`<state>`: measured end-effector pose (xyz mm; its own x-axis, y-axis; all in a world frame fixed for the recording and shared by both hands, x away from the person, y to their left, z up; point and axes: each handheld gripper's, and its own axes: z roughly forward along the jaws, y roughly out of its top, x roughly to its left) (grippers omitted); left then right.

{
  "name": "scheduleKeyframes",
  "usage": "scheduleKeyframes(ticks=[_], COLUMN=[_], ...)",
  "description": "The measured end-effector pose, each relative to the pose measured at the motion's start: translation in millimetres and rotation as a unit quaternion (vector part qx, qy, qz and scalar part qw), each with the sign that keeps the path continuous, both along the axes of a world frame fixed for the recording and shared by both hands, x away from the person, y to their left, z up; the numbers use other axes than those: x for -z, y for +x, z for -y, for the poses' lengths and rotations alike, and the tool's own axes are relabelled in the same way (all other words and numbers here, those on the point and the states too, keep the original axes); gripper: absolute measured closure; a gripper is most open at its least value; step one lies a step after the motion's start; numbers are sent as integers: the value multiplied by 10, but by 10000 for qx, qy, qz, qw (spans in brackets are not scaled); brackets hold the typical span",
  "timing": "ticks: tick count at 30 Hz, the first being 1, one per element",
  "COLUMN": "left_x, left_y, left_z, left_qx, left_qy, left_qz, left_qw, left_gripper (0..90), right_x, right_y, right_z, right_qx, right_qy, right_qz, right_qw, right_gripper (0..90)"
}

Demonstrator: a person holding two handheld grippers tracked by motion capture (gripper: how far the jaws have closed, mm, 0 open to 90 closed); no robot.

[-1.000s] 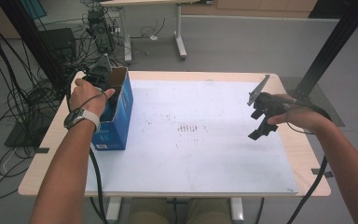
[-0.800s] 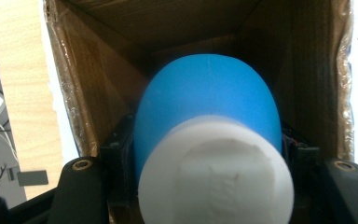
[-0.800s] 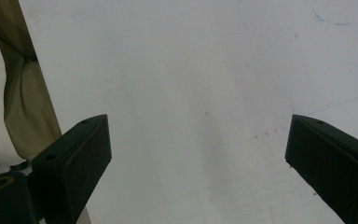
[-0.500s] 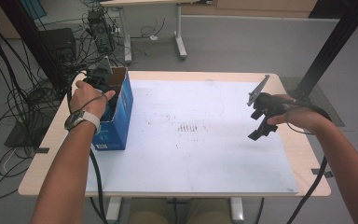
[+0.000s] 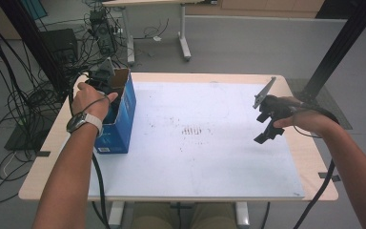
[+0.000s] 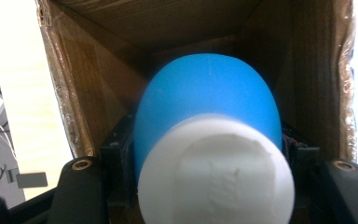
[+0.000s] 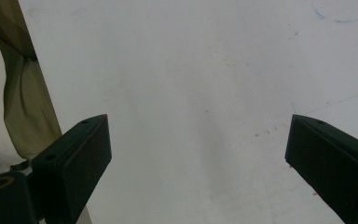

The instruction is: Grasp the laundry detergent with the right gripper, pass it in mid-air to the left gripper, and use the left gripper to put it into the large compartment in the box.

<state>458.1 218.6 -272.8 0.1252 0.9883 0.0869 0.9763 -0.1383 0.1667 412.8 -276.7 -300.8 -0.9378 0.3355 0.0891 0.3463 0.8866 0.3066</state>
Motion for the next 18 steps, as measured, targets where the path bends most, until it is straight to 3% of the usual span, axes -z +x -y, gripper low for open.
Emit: scheduleKeyframes(ticks=[18], left_x=[-1], left_y=[-14], left_z=[-16], left_qx=[6], left_qy=[-23], left_qz=[-25], left_qw=[10000], left_gripper=[373], right_x=[6], right_y=[-6], right_z=[-21], right_qx=[-15], right_qy=[-8], right_qz=[10], right_qw=[10000], right_gripper=[70])
